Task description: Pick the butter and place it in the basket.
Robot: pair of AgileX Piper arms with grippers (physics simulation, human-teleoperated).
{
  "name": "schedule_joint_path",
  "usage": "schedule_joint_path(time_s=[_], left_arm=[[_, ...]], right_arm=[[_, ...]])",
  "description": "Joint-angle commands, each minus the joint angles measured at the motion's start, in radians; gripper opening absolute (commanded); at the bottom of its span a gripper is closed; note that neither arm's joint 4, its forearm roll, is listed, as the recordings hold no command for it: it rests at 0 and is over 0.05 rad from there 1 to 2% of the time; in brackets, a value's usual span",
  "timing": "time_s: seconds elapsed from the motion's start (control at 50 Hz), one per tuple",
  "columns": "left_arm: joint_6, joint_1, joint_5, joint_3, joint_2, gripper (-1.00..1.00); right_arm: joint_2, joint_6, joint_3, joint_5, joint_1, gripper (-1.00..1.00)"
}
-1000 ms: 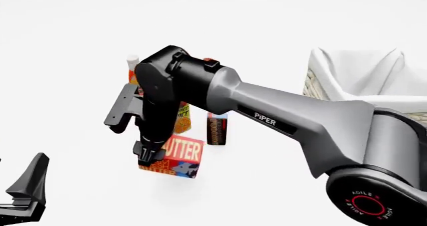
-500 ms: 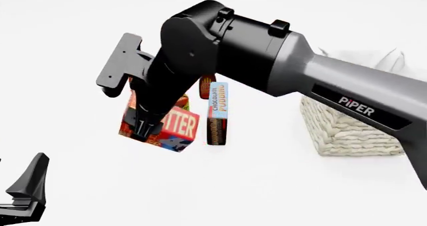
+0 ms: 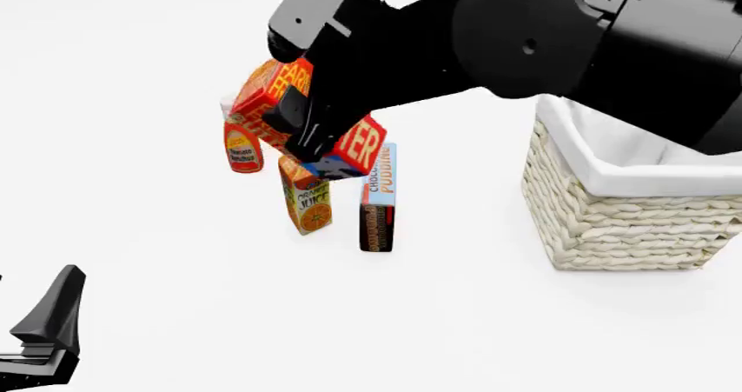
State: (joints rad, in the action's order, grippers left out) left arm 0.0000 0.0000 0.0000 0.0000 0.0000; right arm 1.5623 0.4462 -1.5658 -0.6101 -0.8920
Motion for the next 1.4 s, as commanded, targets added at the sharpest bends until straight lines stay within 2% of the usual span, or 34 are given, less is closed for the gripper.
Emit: schedule_joint_path(time_s=[0.02, 0.34, 0.54, 0.6, 0.88, 1.16, 1.4], left_arm=[[0.000, 0.000, 0.000, 0.000, 0.000, 1.00], [0.000, 0.000, 0.000, 0.000, 0.000, 1.00], [0.000, 0.000, 0.000, 0.000, 0.000, 1.00], [0.000, 0.000, 0.000, 0.000, 0.000, 1.00], [0.000, 0.000, 0.000, 0.000, 0.000, 1.00], [0.000, 0.000, 0.000, 0.000, 0.000, 1.00], [0.000, 0.000, 0.000, 0.000, 0.000, 1.00]], right_arm=[[-0.181, -0.055, 0.151, 0.197, 0.064, -1.00], [-0.374, -0.129, 0.344, 0.421, 0.140, -1.00], [-0.463, -0.195, 0.472, 0.563, 0.207, -1.00], [-0.479, -0.204, 0.484, 0.570, 0.208, -1.00], [-0.559, -0.249, 0.528, 0.616, 0.332, -1.00], [-0.588, -0.267, 0.551, 0.637, 0.482, -1.00], [-0.582, -0.273, 0.556, 0.646, 0.577, -1.00]])
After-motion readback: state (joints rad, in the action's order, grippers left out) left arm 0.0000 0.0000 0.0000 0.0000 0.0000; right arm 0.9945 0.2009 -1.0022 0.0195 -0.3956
